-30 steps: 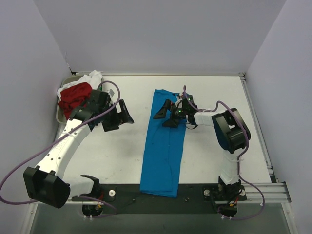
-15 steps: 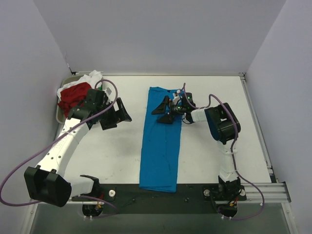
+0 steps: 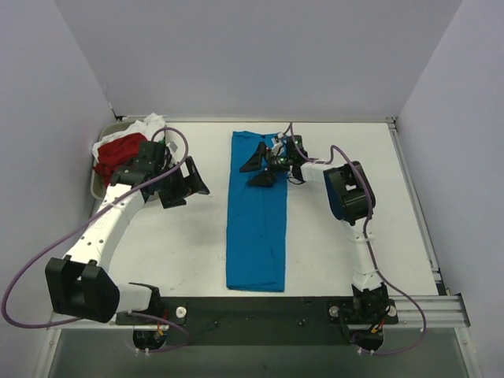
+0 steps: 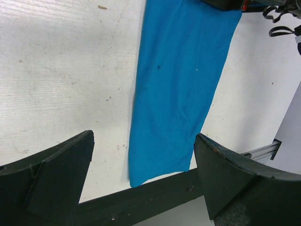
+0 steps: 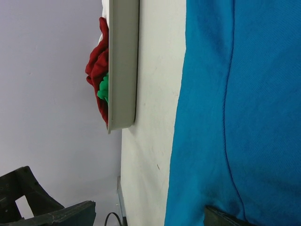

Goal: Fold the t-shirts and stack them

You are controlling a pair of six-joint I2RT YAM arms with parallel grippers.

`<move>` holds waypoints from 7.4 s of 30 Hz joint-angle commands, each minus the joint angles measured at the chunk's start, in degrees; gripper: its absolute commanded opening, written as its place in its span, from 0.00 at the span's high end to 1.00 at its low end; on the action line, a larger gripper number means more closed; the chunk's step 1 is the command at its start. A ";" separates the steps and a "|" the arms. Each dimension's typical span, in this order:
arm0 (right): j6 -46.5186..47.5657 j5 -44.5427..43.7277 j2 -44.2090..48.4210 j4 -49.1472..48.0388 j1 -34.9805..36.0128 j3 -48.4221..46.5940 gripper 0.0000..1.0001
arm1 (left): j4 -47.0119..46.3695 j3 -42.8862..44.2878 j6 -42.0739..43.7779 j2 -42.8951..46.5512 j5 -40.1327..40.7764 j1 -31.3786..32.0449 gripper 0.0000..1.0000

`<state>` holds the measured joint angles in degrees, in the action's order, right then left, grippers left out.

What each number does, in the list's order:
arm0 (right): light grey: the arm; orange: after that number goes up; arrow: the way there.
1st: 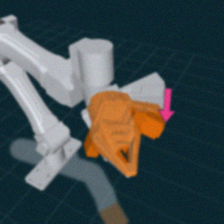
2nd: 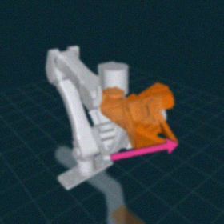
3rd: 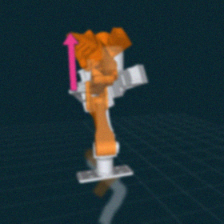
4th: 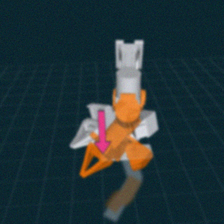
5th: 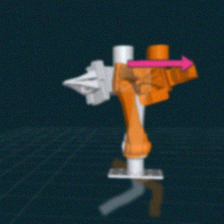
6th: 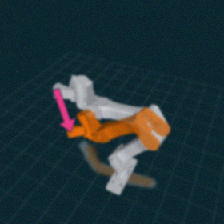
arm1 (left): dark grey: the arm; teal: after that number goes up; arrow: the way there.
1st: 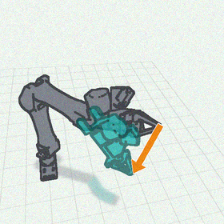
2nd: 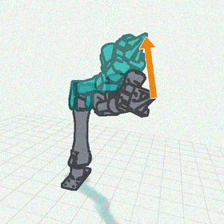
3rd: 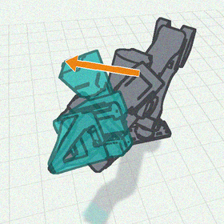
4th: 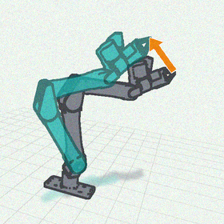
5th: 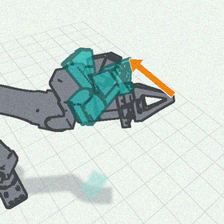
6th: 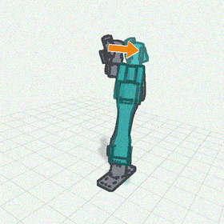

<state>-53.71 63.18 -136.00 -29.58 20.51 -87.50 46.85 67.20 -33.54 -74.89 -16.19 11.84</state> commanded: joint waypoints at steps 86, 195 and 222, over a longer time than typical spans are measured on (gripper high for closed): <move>-29.06 -74.25 79.05 35.90 47.77 70.80 0.10 | -23.38 -55.15 -33.69 23.64 6.69 35.62 0.02; -39.63 -73.81 64.63 16.40 52.09 80.74 0.51 | -26.11 -59.11 -30.53 20.75 13.29 32.37 0.97; -38.31 -76.45 57.44 15.80 52.17 77.22 0.46 | -23.83 -59.37 -30.27 23.65 13.37 31.58 0.96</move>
<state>-95.77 -14.28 -71.79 -26.09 72.47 -14.48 10.59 11.42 -66.83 -51.11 -7.25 43.81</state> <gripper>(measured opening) 0.531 0.043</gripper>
